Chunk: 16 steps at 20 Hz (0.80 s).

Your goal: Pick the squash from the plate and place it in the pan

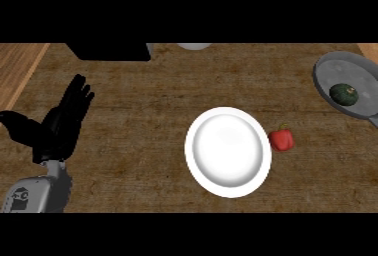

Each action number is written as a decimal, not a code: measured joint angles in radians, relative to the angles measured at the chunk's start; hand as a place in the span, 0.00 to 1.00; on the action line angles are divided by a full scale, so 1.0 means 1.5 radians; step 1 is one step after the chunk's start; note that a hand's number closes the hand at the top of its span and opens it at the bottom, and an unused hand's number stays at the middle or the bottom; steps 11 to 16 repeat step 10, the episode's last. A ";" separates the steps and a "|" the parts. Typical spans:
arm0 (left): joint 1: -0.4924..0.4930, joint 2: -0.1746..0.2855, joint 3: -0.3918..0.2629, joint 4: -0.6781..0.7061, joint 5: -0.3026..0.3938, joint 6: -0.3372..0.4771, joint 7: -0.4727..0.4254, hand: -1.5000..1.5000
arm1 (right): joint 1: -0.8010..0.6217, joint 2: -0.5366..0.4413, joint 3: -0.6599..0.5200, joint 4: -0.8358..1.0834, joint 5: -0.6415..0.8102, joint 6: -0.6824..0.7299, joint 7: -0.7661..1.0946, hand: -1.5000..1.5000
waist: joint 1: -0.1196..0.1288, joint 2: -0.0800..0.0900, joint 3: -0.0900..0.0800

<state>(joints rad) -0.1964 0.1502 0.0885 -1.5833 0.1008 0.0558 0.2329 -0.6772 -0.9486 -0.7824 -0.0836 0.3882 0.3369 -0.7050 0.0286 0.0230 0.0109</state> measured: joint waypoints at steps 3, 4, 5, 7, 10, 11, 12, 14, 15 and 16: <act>0.000 0.006 0.004 0.002 0.004 -0.007 0.000 0.50 | 0.030 -0.018 -0.009 -0.005 -0.012 0.048 -0.011 0.00 | 0.000 0.000 0.000; 0.003 0.007 0.005 0.000 0.005 -0.008 0.001 0.50 | 0.041 -0.023 -0.011 -0.007 -0.015 0.056 -0.011 0.00 | 0.000 0.000 0.000; 0.000 0.009 0.008 0.000 0.008 -0.009 0.004 0.50 | 0.052 -0.027 -0.014 -0.010 -0.019 0.061 -0.012 0.00 | 0.000 -0.001 0.000; 0.006 0.007 0.006 -0.004 0.009 -0.010 0.002 0.50 | 0.074 -0.029 -0.016 -0.019 -0.023 0.064 -0.019 0.00 | 0.000 -0.001 0.000; 0.000 0.005 0.004 -0.007 0.007 -0.006 0.010 0.50 | 0.094 -0.027 -0.016 -0.031 -0.026 0.061 -0.022 0.00 | 0.001 -0.002 0.000; 0.000 0.005 0.004 -0.007 0.007 -0.006 0.010 0.50 | 0.094 -0.027 -0.016 -0.031 -0.026 0.061 -0.022 0.00 | 0.001 -0.002 0.000; 0.000 0.005 0.004 -0.007 0.007 -0.006 0.010 0.50 | 0.094 -0.027 -0.016 -0.031 -0.026 0.061 -0.022 0.00 | 0.001 -0.002 0.000; 0.000 0.005 0.004 -0.007 0.007 -0.006 0.010 0.50 | 0.094 -0.027 -0.016 -0.031 -0.026 0.061 -0.022 0.00 | 0.001 -0.002 0.000; 0.000 0.005 0.004 -0.007 0.007 -0.006 0.010 0.50 | 0.094 -0.027 -0.016 -0.031 -0.026 0.061 -0.022 0.00 | 0.001 -0.002 0.000; 0.000 0.005 0.004 -0.007 0.007 -0.006 0.010 0.50 | 0.094 -0.027 -0.016 -0.031 -0.026 0.061 -0.022 0.00 | 0.001 -0.002 0.000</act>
